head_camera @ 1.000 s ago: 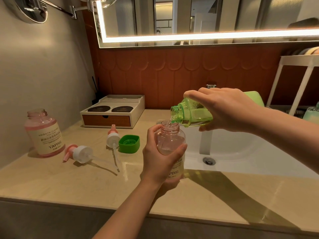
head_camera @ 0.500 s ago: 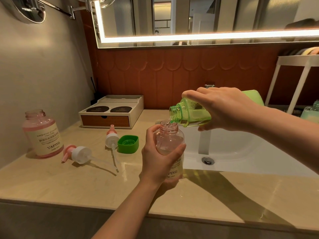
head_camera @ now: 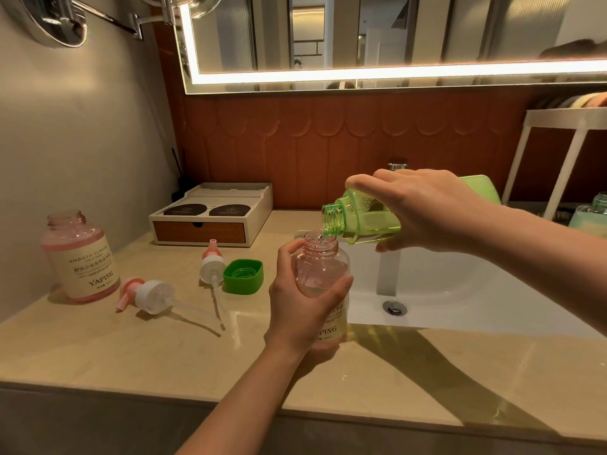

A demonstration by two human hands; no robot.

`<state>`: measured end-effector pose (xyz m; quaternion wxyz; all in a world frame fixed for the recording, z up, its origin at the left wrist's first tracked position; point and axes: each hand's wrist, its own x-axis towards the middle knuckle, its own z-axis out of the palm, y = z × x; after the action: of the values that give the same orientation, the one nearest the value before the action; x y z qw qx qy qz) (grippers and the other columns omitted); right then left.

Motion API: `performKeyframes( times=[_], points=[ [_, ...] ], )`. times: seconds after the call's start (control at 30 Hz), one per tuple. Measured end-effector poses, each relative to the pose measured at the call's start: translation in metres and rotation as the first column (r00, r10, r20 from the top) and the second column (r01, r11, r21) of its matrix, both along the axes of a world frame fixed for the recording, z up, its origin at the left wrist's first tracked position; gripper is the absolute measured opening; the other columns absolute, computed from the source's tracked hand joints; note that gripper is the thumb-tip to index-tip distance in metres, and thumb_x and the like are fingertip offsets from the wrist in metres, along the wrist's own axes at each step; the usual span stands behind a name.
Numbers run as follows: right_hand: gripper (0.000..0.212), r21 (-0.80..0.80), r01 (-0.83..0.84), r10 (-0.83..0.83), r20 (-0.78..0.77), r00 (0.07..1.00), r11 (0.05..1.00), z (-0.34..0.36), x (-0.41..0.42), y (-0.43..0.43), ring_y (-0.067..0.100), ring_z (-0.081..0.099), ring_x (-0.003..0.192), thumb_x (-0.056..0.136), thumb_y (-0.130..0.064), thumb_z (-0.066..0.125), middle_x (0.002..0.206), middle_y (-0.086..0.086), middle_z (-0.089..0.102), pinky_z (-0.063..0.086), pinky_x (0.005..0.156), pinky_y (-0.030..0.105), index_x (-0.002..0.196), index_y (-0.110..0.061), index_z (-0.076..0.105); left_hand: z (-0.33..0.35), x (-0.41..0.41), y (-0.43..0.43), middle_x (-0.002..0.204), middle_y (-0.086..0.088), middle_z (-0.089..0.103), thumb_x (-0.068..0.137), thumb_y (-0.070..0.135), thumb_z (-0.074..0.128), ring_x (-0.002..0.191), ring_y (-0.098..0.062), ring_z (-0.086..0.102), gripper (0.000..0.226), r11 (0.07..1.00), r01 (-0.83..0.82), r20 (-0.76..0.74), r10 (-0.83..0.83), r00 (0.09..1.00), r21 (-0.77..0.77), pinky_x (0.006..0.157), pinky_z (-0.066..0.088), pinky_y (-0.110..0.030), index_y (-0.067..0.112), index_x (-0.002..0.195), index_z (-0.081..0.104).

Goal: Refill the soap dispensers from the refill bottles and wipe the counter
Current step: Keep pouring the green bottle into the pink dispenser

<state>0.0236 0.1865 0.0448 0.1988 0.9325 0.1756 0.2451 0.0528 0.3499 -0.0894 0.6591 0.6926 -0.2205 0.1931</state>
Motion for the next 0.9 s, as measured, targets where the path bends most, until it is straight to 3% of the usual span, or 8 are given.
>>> performKeyframes(
  times=[0.13, 0.5, 0.77, 0.9],
  points=[
    [0.093, -0.001, -0.003, 0.003, 0.011, 1.000, 1.000, 0.0006, -0.0006, 0.0002, 0.016, 0.056, 0.101, 0.070, -0.051, 0.071, 0.122, -0.004, 0.054, 0.046, 0.064, 0.024, 0.144, -0.029, 0.018, 0.0005, -0.0007, -0.0002, 0.111, 0.014, 0.056, 0.056, 0.040, 0.075, 0.097, 0.009, 0.055, 0.062, 1.000, 0.007, -0.001, -0.007, 1.000, -0.005, 0.071, 0.043, -0.002, 0.039, 0.108, 0.041],
    [0.093, -0.002, -0.001, 0.001, 0.011, 1.000, 1.000, 0.0006, -0.0002, 0.0007, 0.016, 0.055, 0.102, 0.071, -0.051, 0.071, 0.124, -0.004, 0.053, 0.046, 0.064, 0.023, 0.144, -0.029, 0.017, 0.0011, -0.0009, -0.0003, 0.112, 0.013, 0.056, 0.056, 0.040, 0.074, 0.100, -0.001, 0.055, 0.061, 1.000, 0.004, -0.002, -0.004, 1.000, -0.005, 0.071, 0.042, -0.001, 0.039, 0.107, 0.041],
    [0.093, -0.004, -0.001, 0.001, 0.016, 1.000, 1.000, 0.0007, -0.0005, 0.0012, 0.015, 0.055, 0.102, 0.071, -0.051, 0.071, 0.124, -0.005, 0.053, 0.045, 0.064, 0.023, 0.144, -0.030, 0.016, -0.0002, 0.0001, -0.0001, 0.111, 0.017, 0.054, 0.056, 0.042, 0.074, 0.099, 0.003, 0.055, 0.062, 1.000, 0.000, -0.006, 0.000, 1.000, 0.000, 0.072, 0.044, -0.002, 0.041, 0.108, 0.041],
    [0.093, -0.001, 0.001, 0.000, 0.018, 1.000, 1.000, 0.0005, -0.0007, 0.0011, 0.015, 0.055, 0.102, 0.071, -0.051, 0.070, 0.123, -0.005, 0.053, 0.044, 0.064, 0.024, 0.144, -0.030, 0.017, -0.0007, 0.0010, 0.0005, 0.109, 0.021, 0.054, 0.055, 0.044, 0.076, 0.097, 0.014, 0.052, 0.063, 1.000, -0.007, 0.008, 0.007, 1.000, 0.003, 0.072, 0.043, -0.003, 0.042, 0.107, 0.041]
  ],
)
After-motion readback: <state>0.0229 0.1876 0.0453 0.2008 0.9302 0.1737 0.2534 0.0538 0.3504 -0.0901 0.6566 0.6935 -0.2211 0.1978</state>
